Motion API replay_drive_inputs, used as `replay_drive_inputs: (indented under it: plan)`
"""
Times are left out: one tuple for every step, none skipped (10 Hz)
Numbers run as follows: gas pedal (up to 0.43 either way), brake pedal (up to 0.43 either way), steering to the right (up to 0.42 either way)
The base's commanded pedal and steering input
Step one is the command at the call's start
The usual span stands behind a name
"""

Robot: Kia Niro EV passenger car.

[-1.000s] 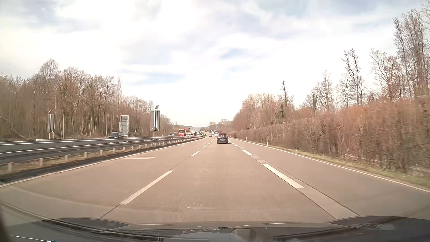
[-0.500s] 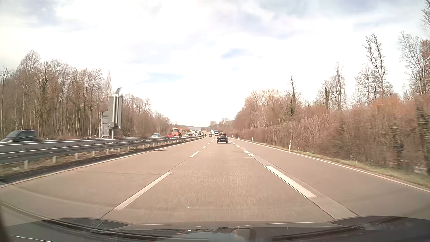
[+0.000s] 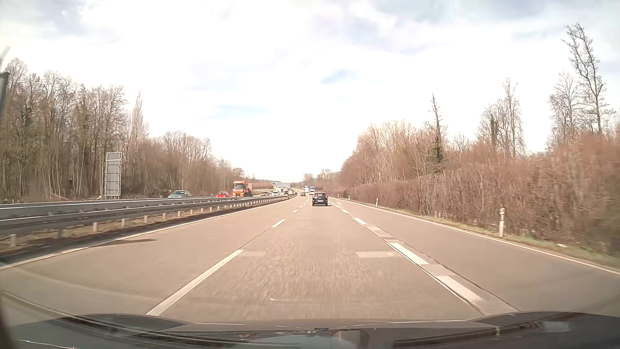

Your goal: Follow the waypoints while adhering to traffic rules and regulations

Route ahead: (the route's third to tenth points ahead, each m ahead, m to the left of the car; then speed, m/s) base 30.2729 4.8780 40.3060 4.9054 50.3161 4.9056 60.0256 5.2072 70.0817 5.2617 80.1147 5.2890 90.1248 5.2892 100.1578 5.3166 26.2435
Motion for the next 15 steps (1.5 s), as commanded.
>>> replay_drive_inputs:
  plan:
    - [0.197, 0.0, 0.001]
    - [0.197, 0.0, 0.001]
    - [0.197, 0.0, 0.001]
    - [0.197, 0.0, 0.001]
    - [0.197, 0.0, 0.001]
    - [0.197, 0.0, 0.001]
    - [0.197, 0.0, 0.001]
    - [0.197, 0.0, 0.001]
    - [0.197, 0.0, 0.0]
    - [0.197, 0.0, 0.0]
    - [0.197, 0.0, 0.0]
    - [0.197, 0.0, 0.0]
    - [0.197, 0.0, 0.0]
    - [0.197, 0.0, 0.0]
    - [0.197, 0.0, 0.0]
